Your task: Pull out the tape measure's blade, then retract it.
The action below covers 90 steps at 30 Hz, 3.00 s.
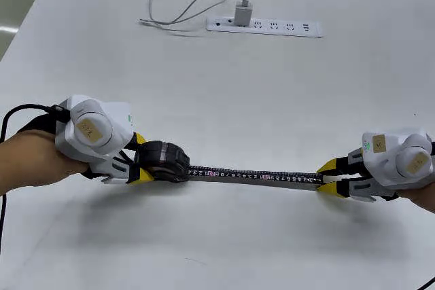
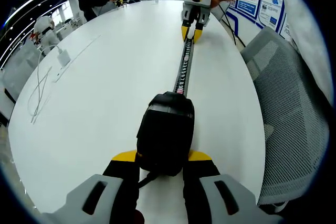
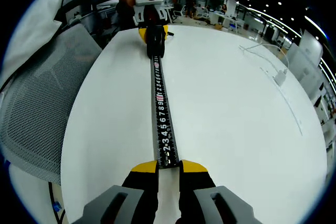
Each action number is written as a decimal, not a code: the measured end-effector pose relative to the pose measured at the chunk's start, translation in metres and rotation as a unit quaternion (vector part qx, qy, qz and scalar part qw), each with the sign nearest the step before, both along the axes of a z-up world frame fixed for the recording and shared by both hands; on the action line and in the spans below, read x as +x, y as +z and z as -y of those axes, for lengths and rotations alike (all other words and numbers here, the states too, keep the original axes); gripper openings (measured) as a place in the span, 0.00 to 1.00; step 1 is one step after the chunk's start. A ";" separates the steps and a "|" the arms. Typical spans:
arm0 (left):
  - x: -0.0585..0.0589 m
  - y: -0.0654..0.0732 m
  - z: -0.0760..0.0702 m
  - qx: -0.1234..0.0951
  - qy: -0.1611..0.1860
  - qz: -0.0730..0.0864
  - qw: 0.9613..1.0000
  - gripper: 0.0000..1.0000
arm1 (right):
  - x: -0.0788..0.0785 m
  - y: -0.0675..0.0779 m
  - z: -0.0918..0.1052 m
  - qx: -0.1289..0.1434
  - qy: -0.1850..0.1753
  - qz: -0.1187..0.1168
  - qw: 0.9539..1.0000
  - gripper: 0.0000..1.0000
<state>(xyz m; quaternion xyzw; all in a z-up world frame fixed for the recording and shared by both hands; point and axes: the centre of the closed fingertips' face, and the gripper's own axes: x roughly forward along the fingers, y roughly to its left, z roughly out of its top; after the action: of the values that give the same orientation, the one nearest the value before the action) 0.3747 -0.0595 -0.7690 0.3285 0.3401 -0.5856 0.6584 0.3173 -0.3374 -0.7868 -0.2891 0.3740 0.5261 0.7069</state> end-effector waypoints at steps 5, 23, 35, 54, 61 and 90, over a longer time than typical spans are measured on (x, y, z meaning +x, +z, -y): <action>0.000 0.000 0.000 -0.002 0.005 -0.004 1.000 0.27 | -0.001 0.000 -0.001 0.001 -0.003 -0.002 1.000 0.11; 0.000 -0.002 0.000 0.004 0.009 -0.002 1.000 0.39 | 0.000 0.000 -0.001 0.008 -0.022 -0.011 1.000 0.22; 0.000 0.010 -0.007 -0.027 0.057 -0.006 0.998 0.45 | 0.002 0.014 -0.003 0.048 -0.091 -0.013 0.995 0.29; -0.006 0.041 -0.023 -0.099 0.166 0.021 0.981 0.54 | -0.012 0.033 0.000 0.090 -0.186 0.008 0.978 0.51; -0.015 0.045 -0.035 -0.112 0.203 0.012 0.973 0.59 | -0.023 0.038 0.003 0.093 -0.205 0.012 0.974 0.56; -0.068 0.044 -0.084 -0.141 0.307 0.005 0.941 0.74 | -0.070 0.048 0.016 0.116 -0.262 0.037 0.957 0.79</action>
<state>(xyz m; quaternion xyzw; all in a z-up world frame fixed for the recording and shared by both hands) 0.3072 0.0244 -0.7250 0.1153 0.3349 -0.3955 0.8474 0.2470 -0.3538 -0.7385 -0.1155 0.3468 0.3510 0.8621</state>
